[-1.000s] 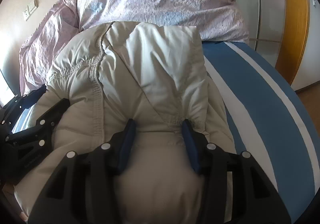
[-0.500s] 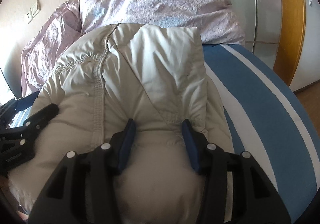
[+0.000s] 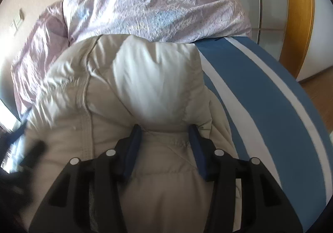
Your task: Fold large clothes
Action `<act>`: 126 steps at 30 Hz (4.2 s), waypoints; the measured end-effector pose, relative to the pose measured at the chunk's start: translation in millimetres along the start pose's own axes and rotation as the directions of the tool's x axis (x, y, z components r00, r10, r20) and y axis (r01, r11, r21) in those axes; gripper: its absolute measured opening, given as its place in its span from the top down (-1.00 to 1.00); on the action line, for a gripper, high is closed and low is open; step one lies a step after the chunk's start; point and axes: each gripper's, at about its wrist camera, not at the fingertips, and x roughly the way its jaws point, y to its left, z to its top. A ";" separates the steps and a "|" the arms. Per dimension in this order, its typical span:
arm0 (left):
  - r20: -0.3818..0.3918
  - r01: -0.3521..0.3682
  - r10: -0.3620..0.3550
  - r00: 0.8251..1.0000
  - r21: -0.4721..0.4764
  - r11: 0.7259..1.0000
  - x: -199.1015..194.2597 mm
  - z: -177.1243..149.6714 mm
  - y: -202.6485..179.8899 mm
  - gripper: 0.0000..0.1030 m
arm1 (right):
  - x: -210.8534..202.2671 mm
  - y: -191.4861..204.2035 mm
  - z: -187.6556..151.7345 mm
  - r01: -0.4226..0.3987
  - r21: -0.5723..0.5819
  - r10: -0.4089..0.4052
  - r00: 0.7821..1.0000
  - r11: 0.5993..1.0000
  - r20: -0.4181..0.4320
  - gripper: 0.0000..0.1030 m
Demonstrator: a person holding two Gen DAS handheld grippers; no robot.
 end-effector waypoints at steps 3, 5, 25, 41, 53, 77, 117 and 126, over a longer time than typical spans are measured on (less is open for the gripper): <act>0.021 -0.009 0.010 1.000 -0.047 0.999 -9.6 6.8 18.2 -0.49 | 2.0 -5.2 -0.4 -0.022 0.006 0.022 1.000 1.000 -0.002 0.08; -0.005 -0.016 0.016 1.000 -0.063 0.998 -10.5 5.9 29.0 -0.49 | 2.5 -3.9 -0.4 -0.017 -0.004 0.017 1.000 1.000 -0.005 0.08; -0.137 0.183 -0.261 0.956 -0.420 0.889 1.9 -18.5 106.6 -0.63 | -25.1 -91.5 20.4 -0.258 0.345 0.340 0.919 0.902 -0.201 -0.96; -0.154 0.360 -0.461 0.874 -0.431 0.827 19.0 -16.5 89.8 -0.92 | 21.9 -81.1 8.6 -0.376 0.375 0.506 0.788 0.847 -0.351 -0.96; -0.183 0.364 -0.455 0.872 -0.381 0.850 29.4 -11.4 72.1 -0.97 | 47.2 -80.7 6.5 -0.439 0.410 0.589 0.707 0.800 -0.392 -0.96; -0.131 0.419 -0.513 0.848 -0.427 0.802 39.5 -18.3 87.8 -0.97 | 56.4 -46.9 8.1 -0.550 0.314 0.632 0.637 0.774 -0.442 -0.97; 0.114 0.269 -0.246 0.962 -0.528 0.805 -21.4 -19.9 213.7 -0.55 | 100.4 88.4 45.4 -0.790 0.194 0.792 0.494 0.581 -0.360 -0.50; 0.071 0.203 -0.197 0.978 -0.543 0.815 -0.7 -40.6 244.4 -0.55 | 132.7 103.1 43.0 -0.744 0.203 0.751 0.541 0.637 -0.379 -0.50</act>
